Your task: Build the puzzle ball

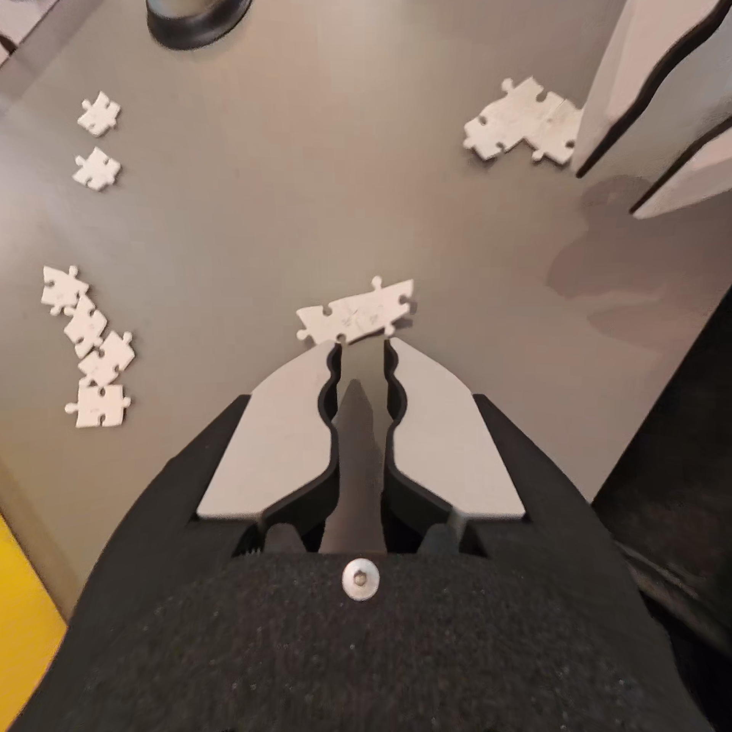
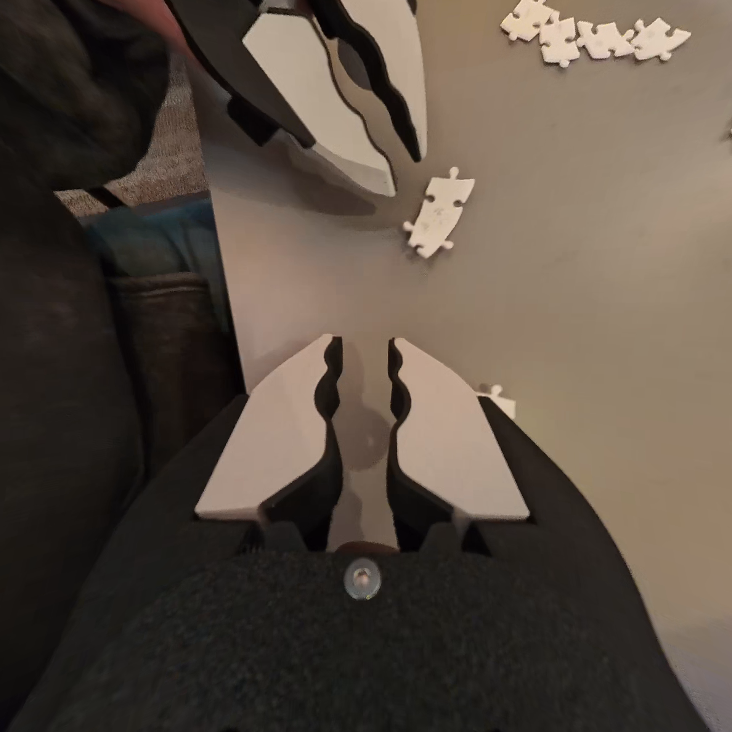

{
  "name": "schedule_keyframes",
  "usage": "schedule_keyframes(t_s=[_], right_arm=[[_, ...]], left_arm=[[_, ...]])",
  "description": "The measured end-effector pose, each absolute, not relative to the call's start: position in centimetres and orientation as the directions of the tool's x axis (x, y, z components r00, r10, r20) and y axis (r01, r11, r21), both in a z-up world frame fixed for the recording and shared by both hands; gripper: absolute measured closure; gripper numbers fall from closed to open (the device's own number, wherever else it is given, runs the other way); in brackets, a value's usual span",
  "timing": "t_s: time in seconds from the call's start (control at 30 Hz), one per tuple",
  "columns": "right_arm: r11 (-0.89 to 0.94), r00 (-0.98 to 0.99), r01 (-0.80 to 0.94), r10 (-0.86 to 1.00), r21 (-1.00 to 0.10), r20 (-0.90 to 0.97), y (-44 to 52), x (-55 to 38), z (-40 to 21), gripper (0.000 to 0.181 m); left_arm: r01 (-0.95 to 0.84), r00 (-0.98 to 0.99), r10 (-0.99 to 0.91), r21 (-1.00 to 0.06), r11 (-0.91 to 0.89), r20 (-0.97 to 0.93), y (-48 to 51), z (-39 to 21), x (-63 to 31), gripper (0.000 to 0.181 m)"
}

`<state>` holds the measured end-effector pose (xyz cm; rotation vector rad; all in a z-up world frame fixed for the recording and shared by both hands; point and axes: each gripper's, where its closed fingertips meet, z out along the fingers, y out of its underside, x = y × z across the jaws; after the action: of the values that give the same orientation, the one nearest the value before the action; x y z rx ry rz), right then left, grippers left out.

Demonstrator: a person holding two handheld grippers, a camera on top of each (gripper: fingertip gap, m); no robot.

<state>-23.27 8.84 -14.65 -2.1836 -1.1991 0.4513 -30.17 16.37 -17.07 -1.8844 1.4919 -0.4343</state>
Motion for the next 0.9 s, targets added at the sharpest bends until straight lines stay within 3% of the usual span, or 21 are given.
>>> schedule_keyframes(t_s=[0.2,0.6,0.9], right_arm=[[-0.431,0.605,0.520,0.795,-0.737,-0.038,6.4,-21.6,-14.7,0.165],[-0.396,0.617,0.403,0.784,-0.825,-0.075,5.7,-19.7,-12.7,0.166],[-0.405,0.616,0.382,0.781,-0.830,-0.098,5.6,-19.1,-12.8,0.166]], left_arm=[[-0.722,0.337,-0.933,-0.671,-0.171,-0.125,16.7,-18.0,-28.1,0.181],[-0.778,0.440,-0.885,-0.556,-0.292,-0.151,20.3,-19.3,-28.1,0.181],[-0.765,0.528,-0.813,-0.553,-0.330,-0.246,27.2,-19.3,-26.8,0.181]])
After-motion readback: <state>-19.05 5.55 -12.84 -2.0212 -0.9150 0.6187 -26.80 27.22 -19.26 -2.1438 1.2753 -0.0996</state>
